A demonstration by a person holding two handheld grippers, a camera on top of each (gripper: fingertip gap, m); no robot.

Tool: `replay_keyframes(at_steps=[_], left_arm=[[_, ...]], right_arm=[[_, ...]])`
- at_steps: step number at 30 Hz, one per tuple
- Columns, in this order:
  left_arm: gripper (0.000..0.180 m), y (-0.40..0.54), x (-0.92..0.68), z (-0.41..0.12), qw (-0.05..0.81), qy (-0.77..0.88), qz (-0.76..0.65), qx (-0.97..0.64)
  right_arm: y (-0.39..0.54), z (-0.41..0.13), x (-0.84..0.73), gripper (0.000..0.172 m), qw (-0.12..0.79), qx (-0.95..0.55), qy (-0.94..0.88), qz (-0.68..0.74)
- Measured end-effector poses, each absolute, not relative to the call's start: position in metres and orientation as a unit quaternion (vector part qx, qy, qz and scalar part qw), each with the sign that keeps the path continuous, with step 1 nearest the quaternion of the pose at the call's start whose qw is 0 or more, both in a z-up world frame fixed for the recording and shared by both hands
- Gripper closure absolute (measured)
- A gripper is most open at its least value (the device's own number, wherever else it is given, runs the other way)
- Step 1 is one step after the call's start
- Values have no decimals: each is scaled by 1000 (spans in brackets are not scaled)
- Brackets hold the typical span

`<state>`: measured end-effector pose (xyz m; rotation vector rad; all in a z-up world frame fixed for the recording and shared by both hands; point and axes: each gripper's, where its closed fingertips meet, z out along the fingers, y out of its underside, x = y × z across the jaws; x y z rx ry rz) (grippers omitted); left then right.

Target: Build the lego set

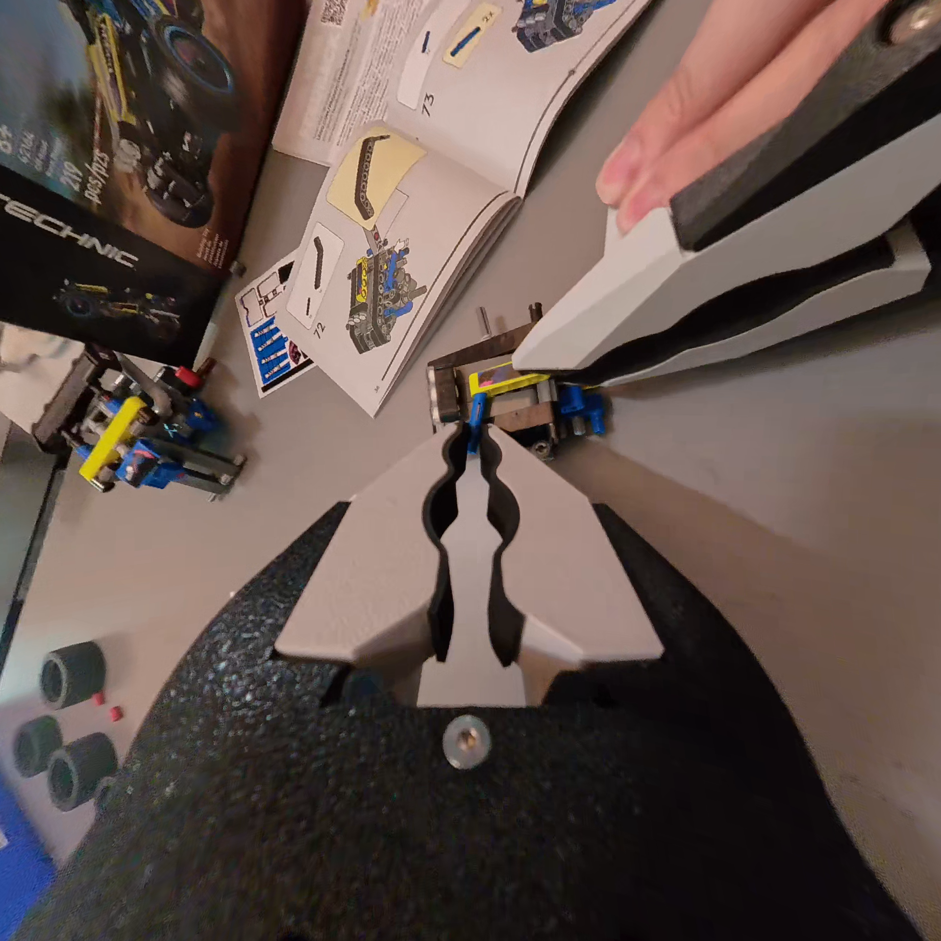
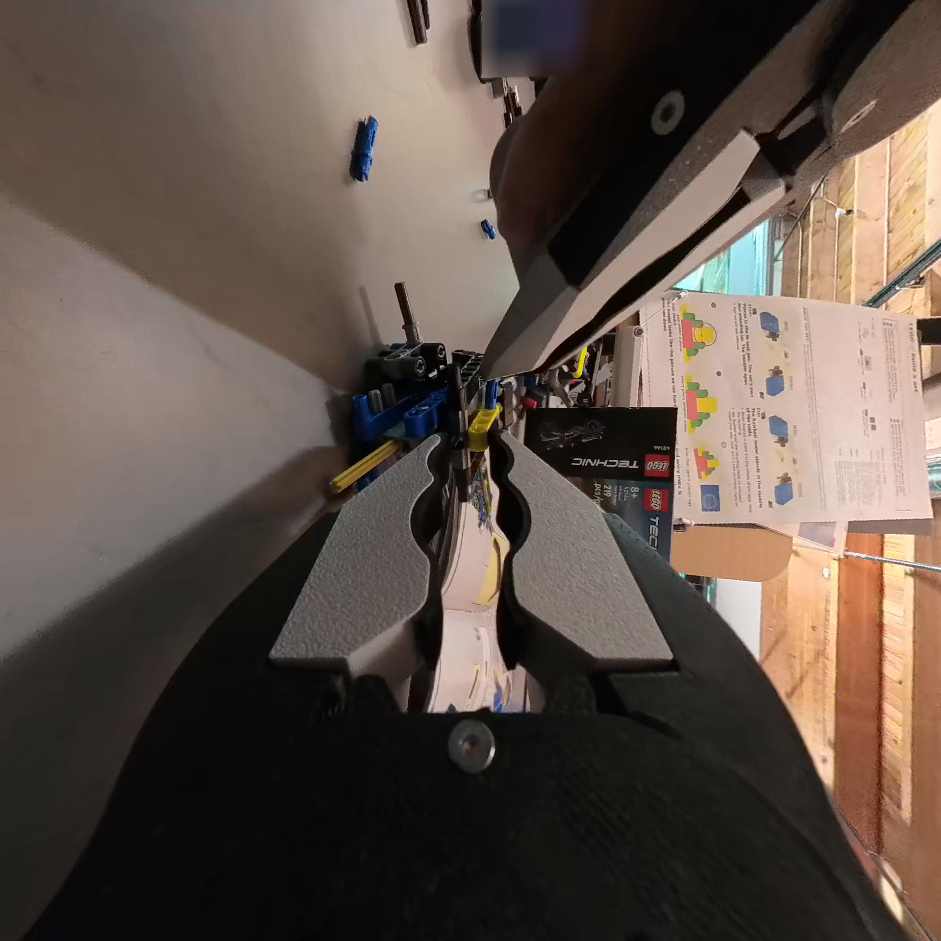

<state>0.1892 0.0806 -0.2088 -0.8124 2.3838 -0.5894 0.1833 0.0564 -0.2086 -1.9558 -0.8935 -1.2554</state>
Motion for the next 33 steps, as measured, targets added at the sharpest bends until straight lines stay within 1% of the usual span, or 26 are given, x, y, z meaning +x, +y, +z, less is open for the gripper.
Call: replay_keyframes(at_steps=[2,4,6,7,10,12,13,16,18,19,20,21,22,23,25,27,28,30,33], left_arm=[[180,79,190,-209,229,870,-253,-357],[180,77,189,-210,164,844,-303,-411],[180,76,188,-211,127,830,-335,-427],[180,77,189,-212,134,837,-336,-411],[180,79,190,-212,212,877,-274,-332],[180,79,191,-211,236,890,-242,-308],[179,79,191,-210,226,885,-248,-322],[180,78,194,-208,161,849,-313,-394],[180,75,197,-203,141,837,-355,-391],[180,70,198,-198,149,839,-373,-368],[180,65,198,-197,160,847,-372,-345],[180,63,197,-204,160,863,-341,-338],[180,65,198,-211,171,872,-305,-343],[180,67,201,-208,189,869,-297,-349],[180,66,204,-180,224,833,-364,-353],[180,87,205,-161,282,802,-393,-350],[180,99,200,-160,294,798,-399,-343],[180,128,180,-164,286,798,-401,-346],[179,190,143,-148,332,753,-412,-391]], right_arm=[[56,-208,185,159,322,-750,-335,-471],[56,-208,186,159,321,-751,-337,-469],[57,-209,185,159,319,-751,-340,-468],[57,-209,186,159,316,-751,-342,-469],[58,-209,185,159,311,-751,-349,-466],[58,-209,186,159,311,-752,-351,-464],[58,-209,186,159,311,-752,-350,-463],[57,-208,188,159,314,-754,-348,-460],[57,-209,187,159,315,-754,-352,-457],[59,-209,185,159,319,-751,-357,-454],[65,-209,173,159,349,-743,-371,-434],[72,-209,163,158,366,-741,-373,-422],[75,-209,163,158,352,-738,-378,-435],[75,-208,169,158,329,-743,-367,-454],[73,-208,175,159,332,-752,-345,-454],[70,-208,177,159,339,-749,-345,-454],[69,-208,179,159,336,-747,-344,-459],[70,-208,178,159,329,-744,-345,-468],[71,-208,177,159,329,-737,-348,-477]])
